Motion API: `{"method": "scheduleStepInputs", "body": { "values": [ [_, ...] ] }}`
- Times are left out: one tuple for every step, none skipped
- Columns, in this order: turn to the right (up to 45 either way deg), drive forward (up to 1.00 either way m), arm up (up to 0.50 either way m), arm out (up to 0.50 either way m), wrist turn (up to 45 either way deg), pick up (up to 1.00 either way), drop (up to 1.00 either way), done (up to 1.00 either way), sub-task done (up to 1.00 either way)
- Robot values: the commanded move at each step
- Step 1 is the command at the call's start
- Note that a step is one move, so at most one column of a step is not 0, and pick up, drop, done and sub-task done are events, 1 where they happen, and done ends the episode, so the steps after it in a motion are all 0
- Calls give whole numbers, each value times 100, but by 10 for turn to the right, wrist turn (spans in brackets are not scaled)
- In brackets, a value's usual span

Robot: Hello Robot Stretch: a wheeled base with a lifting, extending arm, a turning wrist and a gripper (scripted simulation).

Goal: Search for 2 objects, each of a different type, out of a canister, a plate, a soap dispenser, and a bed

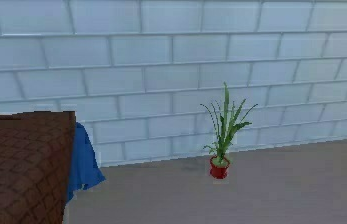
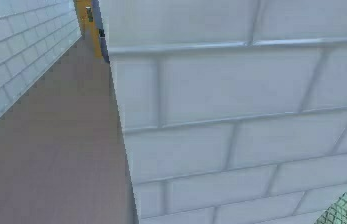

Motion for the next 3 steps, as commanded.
{"method": "scheduleStepInputs", "body": {
  "values": [
    [-120,0,0,0,0,0,0,0,0],
    [0,20,0,0,0,0,0,0,0],
    [450,0,0,0,0,0,0,0,0]
  ]
}}
